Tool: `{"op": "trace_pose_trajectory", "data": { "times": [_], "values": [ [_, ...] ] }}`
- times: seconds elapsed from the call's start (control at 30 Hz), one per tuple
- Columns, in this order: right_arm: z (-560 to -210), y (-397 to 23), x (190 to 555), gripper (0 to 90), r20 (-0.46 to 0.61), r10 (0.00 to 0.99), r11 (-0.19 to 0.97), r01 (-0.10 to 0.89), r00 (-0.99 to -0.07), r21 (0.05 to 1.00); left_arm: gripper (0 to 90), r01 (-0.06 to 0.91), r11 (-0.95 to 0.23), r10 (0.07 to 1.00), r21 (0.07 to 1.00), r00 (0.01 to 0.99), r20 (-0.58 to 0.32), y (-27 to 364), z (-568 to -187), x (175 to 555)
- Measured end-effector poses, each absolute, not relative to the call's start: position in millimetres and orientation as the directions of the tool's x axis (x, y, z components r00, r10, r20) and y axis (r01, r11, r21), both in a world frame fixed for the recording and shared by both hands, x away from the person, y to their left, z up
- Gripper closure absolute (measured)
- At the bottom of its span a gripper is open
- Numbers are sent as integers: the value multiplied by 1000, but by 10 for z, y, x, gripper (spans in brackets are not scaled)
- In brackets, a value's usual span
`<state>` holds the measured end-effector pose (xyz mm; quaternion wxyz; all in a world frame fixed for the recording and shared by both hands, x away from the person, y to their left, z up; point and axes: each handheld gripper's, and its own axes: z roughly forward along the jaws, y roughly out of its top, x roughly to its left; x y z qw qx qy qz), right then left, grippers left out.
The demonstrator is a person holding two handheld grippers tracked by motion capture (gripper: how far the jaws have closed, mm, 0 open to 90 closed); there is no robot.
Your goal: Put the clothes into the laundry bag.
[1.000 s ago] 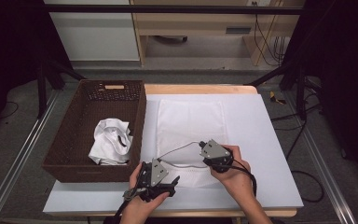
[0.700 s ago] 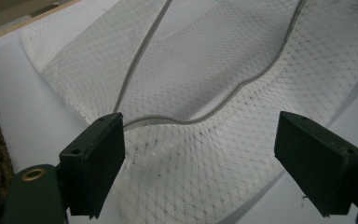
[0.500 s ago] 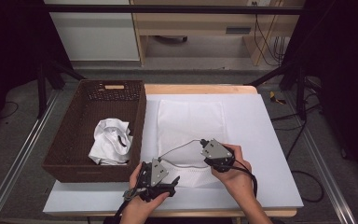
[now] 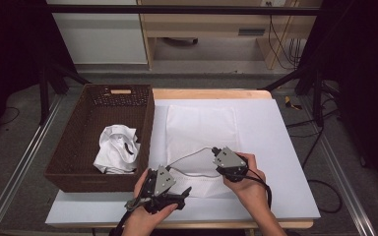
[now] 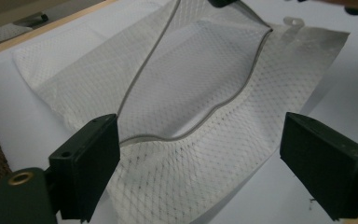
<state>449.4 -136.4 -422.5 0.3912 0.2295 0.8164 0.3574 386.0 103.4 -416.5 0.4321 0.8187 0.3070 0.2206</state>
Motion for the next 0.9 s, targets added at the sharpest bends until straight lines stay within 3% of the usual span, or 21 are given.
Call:
{"op": "trace_pose_trajectory", "data": {
  "times": [0.13, 0.53, 0.7, 0.9],
  "values": [
    [-4249, -1410, 4505, 890, -452, 667, 624, 111, -592, 774, 89, 339, -411, 682, 846, 730, 39, 1108, -3929, 3880],
    [-4316, -1433, 4517, 890, -424, 663, 611, 118, -617, 783, 50, 406, -537, 665, 740, 743, 75, 1569, -3336, 4238],
    [-4318, -1428, 4507, 890, -420, 658, 608, 110, -625, 786, 59, 499, -576, 740, 648, 655, 153, 2028, -3142, 4545],
    [-4325, -1440, 4512, 888, -414, 659, 604, 114, -628, 789, 58, 597, -566, 786, 568, 598, 154, 2364, -3273, 4873]
  ]
}}
